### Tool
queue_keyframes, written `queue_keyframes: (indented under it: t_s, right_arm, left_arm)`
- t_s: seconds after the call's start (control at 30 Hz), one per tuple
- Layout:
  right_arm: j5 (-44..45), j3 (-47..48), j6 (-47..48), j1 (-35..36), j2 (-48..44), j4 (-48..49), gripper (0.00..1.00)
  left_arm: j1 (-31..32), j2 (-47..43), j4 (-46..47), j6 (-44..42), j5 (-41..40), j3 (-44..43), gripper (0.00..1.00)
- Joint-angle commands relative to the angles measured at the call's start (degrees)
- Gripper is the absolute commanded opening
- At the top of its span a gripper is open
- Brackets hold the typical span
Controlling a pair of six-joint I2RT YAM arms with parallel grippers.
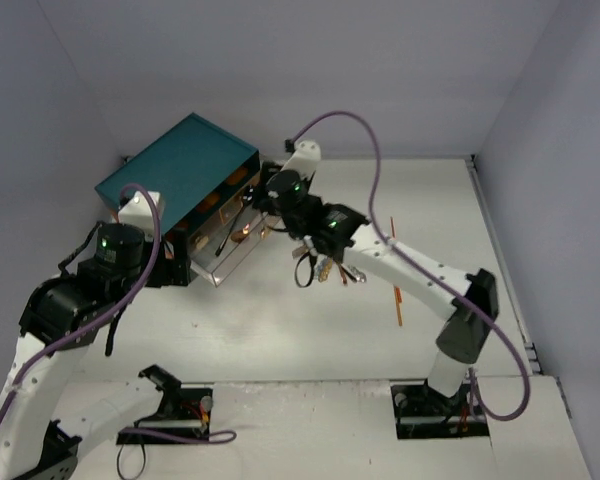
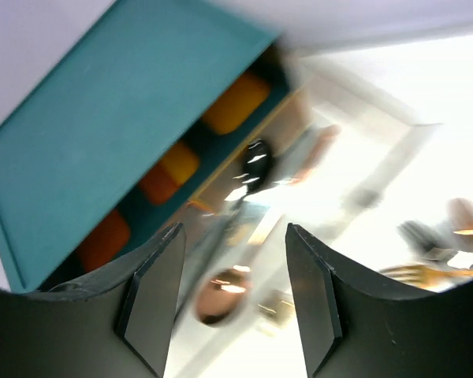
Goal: Sort the eating utensils into containers
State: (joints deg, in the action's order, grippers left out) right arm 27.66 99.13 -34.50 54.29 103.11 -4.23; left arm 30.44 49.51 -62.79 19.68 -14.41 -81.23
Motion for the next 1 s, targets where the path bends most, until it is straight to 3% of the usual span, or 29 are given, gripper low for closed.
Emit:
queue_keyframes:
  t_s: [0.0,0.2,0.37,0.63,0.97]
  right_arm:
    - [10.81,-8.91,2.56,-3.83,-13.50,-0.41,0.50]
    - [4.34,-23.89,-3.72,-14.96,-20.80,-4.85,0.48]
    - [-4.91,-31.63,-8.28,-20.93,-18.52,-4.90,0.45]
    - [-14.28,-31.69,-9.72,-24.31,-6.26,-2.88,0.32]
    - [-15.51,-28.56,-11.82,-25.32,1.97,0.01,0.31]
  left_arm:
    - [0.50,0.69,2.15,-0.43,0.09,-1.74,0.79]
    - [0.50,1.41,2.39,-0.33,0.18,-1.60,0.79]
    - [0.50,2.04,2.42,-0.22,0.18,-1.20,0.79]
    - [0.41,3.22,2.41,0.71,0.93,-1.23,0.79]
    - [0.41,3.29,2.13,0.72,-0.10,-1.21,0.79]
